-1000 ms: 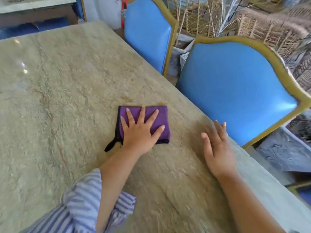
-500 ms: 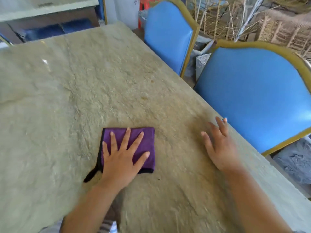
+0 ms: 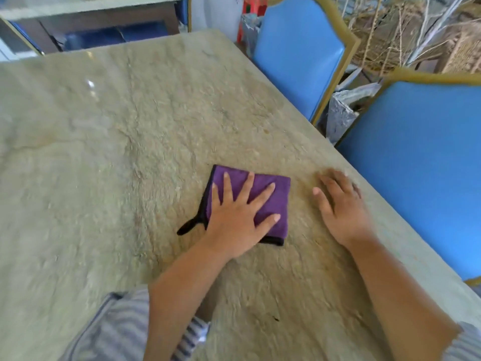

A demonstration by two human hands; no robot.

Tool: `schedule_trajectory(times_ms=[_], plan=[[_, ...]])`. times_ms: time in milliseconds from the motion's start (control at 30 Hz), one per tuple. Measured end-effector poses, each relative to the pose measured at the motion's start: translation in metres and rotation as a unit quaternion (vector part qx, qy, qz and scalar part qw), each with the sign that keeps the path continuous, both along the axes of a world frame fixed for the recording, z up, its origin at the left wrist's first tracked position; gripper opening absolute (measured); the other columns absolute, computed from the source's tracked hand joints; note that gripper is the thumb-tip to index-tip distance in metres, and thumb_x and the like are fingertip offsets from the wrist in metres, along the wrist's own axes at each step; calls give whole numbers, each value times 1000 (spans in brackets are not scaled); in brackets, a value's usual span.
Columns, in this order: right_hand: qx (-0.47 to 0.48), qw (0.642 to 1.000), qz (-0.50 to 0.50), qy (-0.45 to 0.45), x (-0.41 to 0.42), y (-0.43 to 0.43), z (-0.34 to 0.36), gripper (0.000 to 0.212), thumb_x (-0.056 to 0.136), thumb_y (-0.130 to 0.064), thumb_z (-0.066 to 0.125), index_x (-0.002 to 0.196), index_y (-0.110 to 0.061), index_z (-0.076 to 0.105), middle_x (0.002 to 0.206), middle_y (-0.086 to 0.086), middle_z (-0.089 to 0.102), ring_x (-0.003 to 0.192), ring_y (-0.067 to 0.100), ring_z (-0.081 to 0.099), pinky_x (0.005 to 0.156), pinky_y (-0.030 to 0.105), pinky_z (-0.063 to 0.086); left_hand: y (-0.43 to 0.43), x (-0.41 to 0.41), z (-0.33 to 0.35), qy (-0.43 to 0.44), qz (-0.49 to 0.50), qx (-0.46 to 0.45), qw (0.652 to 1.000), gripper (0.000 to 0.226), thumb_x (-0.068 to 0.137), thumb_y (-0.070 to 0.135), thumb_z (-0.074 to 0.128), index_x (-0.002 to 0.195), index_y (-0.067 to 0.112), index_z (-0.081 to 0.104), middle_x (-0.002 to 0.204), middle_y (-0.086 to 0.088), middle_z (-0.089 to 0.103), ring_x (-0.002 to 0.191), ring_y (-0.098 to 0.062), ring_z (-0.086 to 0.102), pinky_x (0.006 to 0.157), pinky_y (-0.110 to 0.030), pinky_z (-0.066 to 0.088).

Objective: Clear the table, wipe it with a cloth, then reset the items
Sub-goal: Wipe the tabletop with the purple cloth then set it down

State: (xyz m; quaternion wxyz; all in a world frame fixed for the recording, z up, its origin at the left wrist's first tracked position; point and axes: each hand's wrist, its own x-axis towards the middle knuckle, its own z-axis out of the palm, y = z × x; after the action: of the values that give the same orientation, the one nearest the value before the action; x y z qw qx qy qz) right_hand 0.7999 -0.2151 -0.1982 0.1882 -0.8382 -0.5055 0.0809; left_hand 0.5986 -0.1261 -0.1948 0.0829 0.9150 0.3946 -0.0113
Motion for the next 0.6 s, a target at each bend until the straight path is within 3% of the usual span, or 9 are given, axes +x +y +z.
schedule_trajectory(times_ms=[100,233,333,433,500,600], plan=[[-5,1000,-3,9,-1,0,0,69,89,-61,16,142,-22,37,155,4,22,146,18,9,120,40,5,27,-37,-2,8,61,15,998,69,77,81,10,140,57,-8,158,11,-13,143,-40,-13,114,-56,-6],[1,1000,-2,8,1,0,-4,67,90,-63,17,143,-25,34,156,2,21,146,15,9,120,36,3,94,1,5,32,167,-43,984,67,85,74,16,144,50,-5,159,3,-13,141,-46,-14,113,-61,-8],[-4,1000,1,6,0,0,-2,65,91,-62,19,143,-26,34,156,2,20,146,15,9,119,35,2,68,38,6,22,103,-42,994,66,86,72,16,145,49,-6,159,0,-15,140,-47,-17,112,-62,-10],[-9,999,-3,44,1,-1,8,64,89,-60,21,141,-28,37,155,2,23,145,17,12,119,36,6,16,14,0,-4,-1,1,1000,65,82,75,12,141,56,-7,159,9,-13,142,-42,-17,115,-57,-9],[-11,999,16,50,10,-4,13,64,87,-59,19,140,-30,40,153,2,26,144,18,16,119,37,14,20,-12,0,-13,17,20,1000,67,76,79,9,138,60,-7,158,15,-11,143,-39,-13,115,-53,-7],[0,998,46,35,18,-7,7,61,89,-60,17,139,-32,41,153,3,28,143,21,20,118,40,20,77,-17,1,11,121,-8,993,68,78,80,14,140,59,-3,159,12,-8,143,-41,-9,115,-56,-5]])
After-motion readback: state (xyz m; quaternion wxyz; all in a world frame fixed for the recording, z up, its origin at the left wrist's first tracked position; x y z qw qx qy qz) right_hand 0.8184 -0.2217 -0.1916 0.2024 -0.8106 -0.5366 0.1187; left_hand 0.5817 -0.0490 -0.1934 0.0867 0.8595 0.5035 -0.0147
